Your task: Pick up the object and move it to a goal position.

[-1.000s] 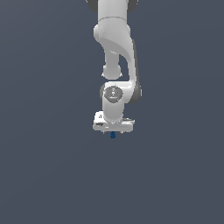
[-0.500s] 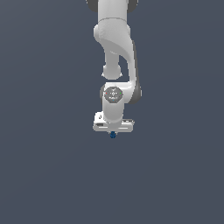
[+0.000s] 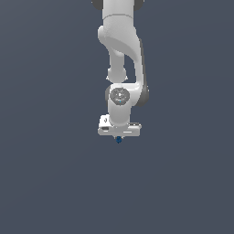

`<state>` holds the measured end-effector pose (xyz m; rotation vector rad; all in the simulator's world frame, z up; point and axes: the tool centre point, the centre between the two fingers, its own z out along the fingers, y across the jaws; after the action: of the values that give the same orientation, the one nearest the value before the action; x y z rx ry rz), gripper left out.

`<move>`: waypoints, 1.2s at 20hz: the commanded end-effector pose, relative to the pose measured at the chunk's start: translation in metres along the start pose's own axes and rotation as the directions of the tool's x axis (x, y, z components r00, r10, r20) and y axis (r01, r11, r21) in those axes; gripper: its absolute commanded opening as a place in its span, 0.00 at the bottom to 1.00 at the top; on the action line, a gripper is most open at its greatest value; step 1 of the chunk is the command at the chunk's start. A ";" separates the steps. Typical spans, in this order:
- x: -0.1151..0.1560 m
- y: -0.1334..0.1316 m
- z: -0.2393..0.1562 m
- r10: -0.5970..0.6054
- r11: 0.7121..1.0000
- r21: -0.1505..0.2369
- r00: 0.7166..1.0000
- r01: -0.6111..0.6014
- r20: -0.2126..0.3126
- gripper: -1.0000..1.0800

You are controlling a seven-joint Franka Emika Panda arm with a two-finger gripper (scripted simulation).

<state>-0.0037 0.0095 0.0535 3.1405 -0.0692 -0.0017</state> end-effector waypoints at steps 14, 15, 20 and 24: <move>-0.022 -0.048 -0.117 0.000 1.000 0.000 1.000 0.000 -0.001 0.00; -0.024 -0.053 -0.129 0.000 1.000 -0.001 1.000 0.000 -0.001 0.00; -0.034 -0.077 -0.187 0.000 1.000 -0.001 1.000 0.000 -0.001 0.00; -0.042 -0.096 -0.233 0.000 1.000 -0.002 1.000 0.000 -0.001 0.00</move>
<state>-0.0376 0.1001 0.2687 3.1392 -0.0681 0.0015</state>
